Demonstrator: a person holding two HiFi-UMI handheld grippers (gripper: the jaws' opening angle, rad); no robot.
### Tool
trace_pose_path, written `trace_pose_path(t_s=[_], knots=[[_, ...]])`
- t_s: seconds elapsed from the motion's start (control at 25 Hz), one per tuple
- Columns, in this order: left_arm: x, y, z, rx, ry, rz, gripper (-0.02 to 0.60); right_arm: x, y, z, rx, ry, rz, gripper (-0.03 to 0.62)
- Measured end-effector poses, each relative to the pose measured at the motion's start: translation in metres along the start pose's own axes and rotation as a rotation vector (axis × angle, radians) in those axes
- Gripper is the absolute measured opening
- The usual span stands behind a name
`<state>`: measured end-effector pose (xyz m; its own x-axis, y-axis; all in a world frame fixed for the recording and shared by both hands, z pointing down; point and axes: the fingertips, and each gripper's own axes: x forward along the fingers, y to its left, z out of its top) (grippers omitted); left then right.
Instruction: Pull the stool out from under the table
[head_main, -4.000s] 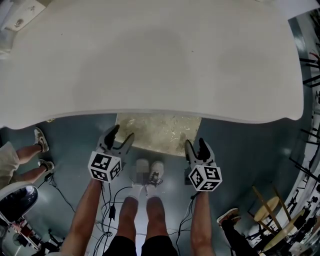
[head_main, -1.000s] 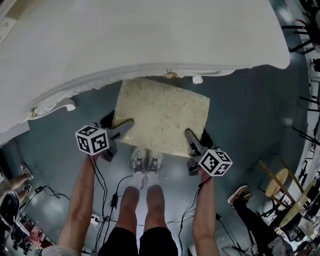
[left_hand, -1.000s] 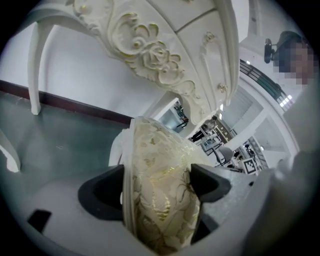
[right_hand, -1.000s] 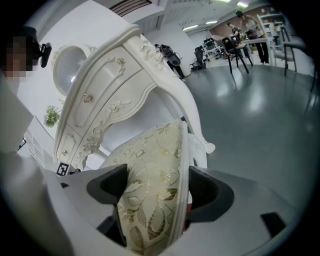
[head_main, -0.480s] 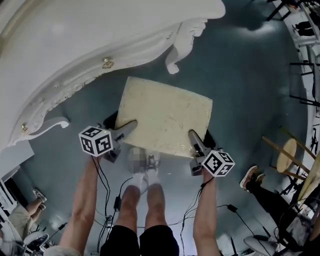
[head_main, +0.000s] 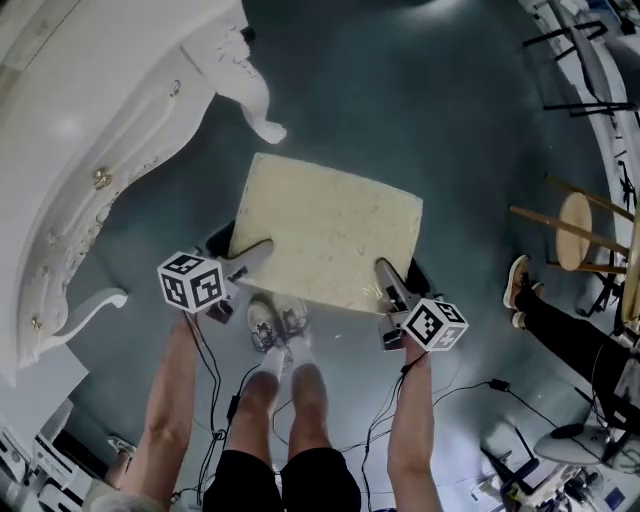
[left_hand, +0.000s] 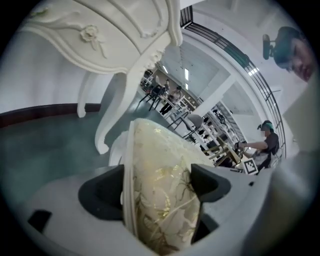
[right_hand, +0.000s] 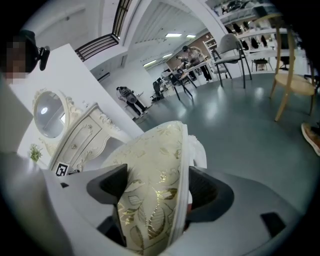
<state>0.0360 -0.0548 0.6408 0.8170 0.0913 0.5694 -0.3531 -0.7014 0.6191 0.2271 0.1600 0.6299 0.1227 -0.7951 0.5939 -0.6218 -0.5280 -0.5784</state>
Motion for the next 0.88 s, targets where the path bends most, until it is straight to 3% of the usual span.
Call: trace_pose_path(t_s=[0.36,0.88], knots=[[0.07,-0.071,-0.009,0.117,0.108,-0.101,0.42,-0.072,-0.072,-0.002,0.112,-0.116,-0.109,0.388],[0.151,-0.131,-0.055,0.238,0.247,-0.188,0.42,-0.133,-0.157,-0.048,0.264,-0.221,-0.229,0.388]])
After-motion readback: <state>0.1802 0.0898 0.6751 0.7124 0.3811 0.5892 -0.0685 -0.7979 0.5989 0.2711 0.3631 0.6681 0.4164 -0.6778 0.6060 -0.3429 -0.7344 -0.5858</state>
